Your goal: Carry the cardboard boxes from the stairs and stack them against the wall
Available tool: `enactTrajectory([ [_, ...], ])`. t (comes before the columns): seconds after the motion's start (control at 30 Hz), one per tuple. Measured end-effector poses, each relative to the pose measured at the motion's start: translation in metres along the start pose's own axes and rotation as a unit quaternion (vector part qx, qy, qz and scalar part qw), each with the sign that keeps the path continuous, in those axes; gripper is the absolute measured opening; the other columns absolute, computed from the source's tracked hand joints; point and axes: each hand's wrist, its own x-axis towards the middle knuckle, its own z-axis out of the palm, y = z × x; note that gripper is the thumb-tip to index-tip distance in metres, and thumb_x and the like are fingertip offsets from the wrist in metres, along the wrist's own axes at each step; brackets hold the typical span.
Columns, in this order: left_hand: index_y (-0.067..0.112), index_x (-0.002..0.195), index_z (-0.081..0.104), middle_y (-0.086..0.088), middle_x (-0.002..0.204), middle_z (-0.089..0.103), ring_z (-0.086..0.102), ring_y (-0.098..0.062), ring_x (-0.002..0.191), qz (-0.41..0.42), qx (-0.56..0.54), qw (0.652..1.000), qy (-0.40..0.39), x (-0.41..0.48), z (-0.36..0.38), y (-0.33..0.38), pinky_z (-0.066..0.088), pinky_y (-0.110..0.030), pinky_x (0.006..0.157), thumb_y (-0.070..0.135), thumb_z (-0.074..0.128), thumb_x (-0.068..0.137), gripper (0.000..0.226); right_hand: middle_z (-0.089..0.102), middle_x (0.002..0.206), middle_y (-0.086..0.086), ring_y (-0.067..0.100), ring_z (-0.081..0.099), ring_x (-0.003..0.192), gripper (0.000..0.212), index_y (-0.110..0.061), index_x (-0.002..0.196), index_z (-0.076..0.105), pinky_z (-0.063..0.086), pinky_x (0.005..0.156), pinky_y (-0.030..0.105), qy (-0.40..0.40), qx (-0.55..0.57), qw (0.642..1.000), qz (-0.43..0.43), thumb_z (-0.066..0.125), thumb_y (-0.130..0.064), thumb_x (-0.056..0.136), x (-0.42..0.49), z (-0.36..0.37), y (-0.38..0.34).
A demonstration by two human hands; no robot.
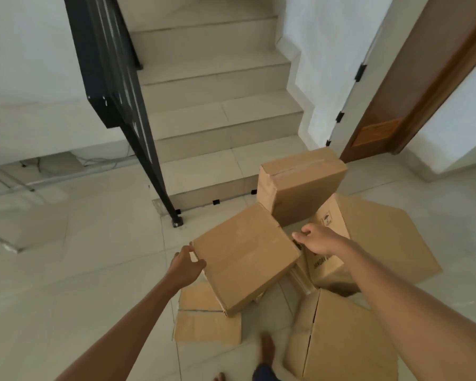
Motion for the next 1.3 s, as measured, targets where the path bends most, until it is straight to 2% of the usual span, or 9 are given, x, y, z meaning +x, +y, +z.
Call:
enactTrajectory([
  [0.13,0.011,0.144,0.034,-0.016,0.146,0.038,0.044,-0.028,0.128,-0.064,-0.024,0.998,0.008,0.045,0.023,-0.002,0.041,-0.034,0.096,0.025,0.059,0.091,0.06,0.042,0.148,0.008,0.026,0.041,0.134,0.063,-0.013,0.145,0.037,0.036,0.103,0.04,-0.038,0.003,0.999,-0.021,0.038,-0.055,0.098,0.08,0.004,-0.008],
  [0.27,0.01,0.141,0.037,-0.014,0.14,0.045,0.051,-0.021,0.109,-0.096,-0.052,0.994,0.023,0.094,0.044,0.004,0.041,-0.03,0.084,0.022,0.058,0.09,0.057,0.045,0.144,0.007,0.027,0.045,0.13,0.062,-0.013,0.143,0.038,0.037,0.101,0.041,-0.064,0.01,0.997,-0.036,0.036,-0.056,0.098,0.15,0.009,-0.012],
  [0.5,0.011,0.148,0.02,-0.016,0.148,0.035,0.04,-0.031,0.132,-0.181,-0.092,0.979,0.03,0.154,0.096,-0.019,0.038,-0.038,0.101,0.024,0.06,0.089,0.073,0.043,0.148,0.007,0.029,0.043,0.134,0.072,-0.017,0.144,0.037,0.036,0.109,0.046,-0.016,0.101,0.995,0.003,0.025,-0.066,0.094,0.252,0.042,0.003],
  [0.63,0.006,0.151,0.013,-0.018,0.153,0.026,0.03,-0.033,0.139,-0.238,-0.091,0.967,0.02,0.185,0.122,-0.053,0.032,-0.044,0.111,0.038,0.058,0.091,0.081,0.042,0.148,0.009,0.029,0.042,0.134,0.071,-0.014,0.145,0.037,0.036,0.109,0.045,0.021,0.113,0.993,0.029,0.023,-0.063,0.096,0.29,0.077,0.018],
  [0.77,0.006,0.15,0.014,-0.017,0.151,0.031,0.034,-0.033,0.137,-0.272,-0.12,0.954,0.029,0.214,0.136,-0.082,0.033,-0.043,0.108,0.049,0.053,0.091,0.083,0.041,0.148,0.01,0.031,0.042,0.133,0.069,-0.011,0.145,0.035,0.037,0.105,0.044,0.045,0.101,0.993,0.047,0.028,-0.061,0.097,0.326,0.1,0.032],
  [0.87,0.007,0.149,0.017,-0.015,0.148,0.036,0.037,-0.033,0.134,-0.304,-0.153,0.94,0.024,0.233,0.144,-0.098,0.034,-0.043,0.105,0.057,0.051,0.089,0.085,0.052,0.133,0.011,0.034,0.049,0.127,0.081,-0.014,0.132,0.046,0.041,0.096,0.043,0.037,0.126,0.99,0.059,0.025,-0.077,0.086,0.35,0.115,0.036],
  [1.07,0.014,0.142,0.032,-0.002,0.135,0.047,0.045,-0.024,0.121,-0.341,-0.315,0.885,-0.039,0.247,0.168,-0.117,0.036,-0.043,0.099,0.061,0.054,0.085,0.076,0.027,0.157,0.008,0.032,0.033,0.14,0.086,-0.014,0.151,0.023,0.033,0.107,0.046,0.031,0.131,0.984,0.116,0.032,-0.072,0.089,0.372,0.138,0.04],
  [1.23,0.017,0.133,0.033,-0.005,0.125,0.049,0.051,-0.024,0.11,-0.333,-0.317,0.888,-0.027,0.247,0.172,-0.117,0.045,-0.043,0.093,0.05,0.059,0.086,0.062,0.057,0.125,0.007,0.033,0.057,0.112,0.093,-0.015,0.134,0.043,0.049,0.091,0.043,0.03,0.092,0.989,0.116,0.032,-0.087,0.075,0.364,0.15,0.053],
  [1.3,0.018,0.13,0.037,-0.004,0.12,0.053,0.054,-0.021,0.101,-0.334,-0.322,0.885,-0.021,0.244,0.166,-0.12,0.045,-0.041,0.085,0.045,0.062,0.086,0.057,0.062,0.107,0.004,0.026,0.061,0.095,0.083,-0.014,0.117,0.054,0.052,0.083,0.039,0.052,0.086,0.988,0.12,0.033,-0.084,0.078,0.355,0.158,0.065],
])
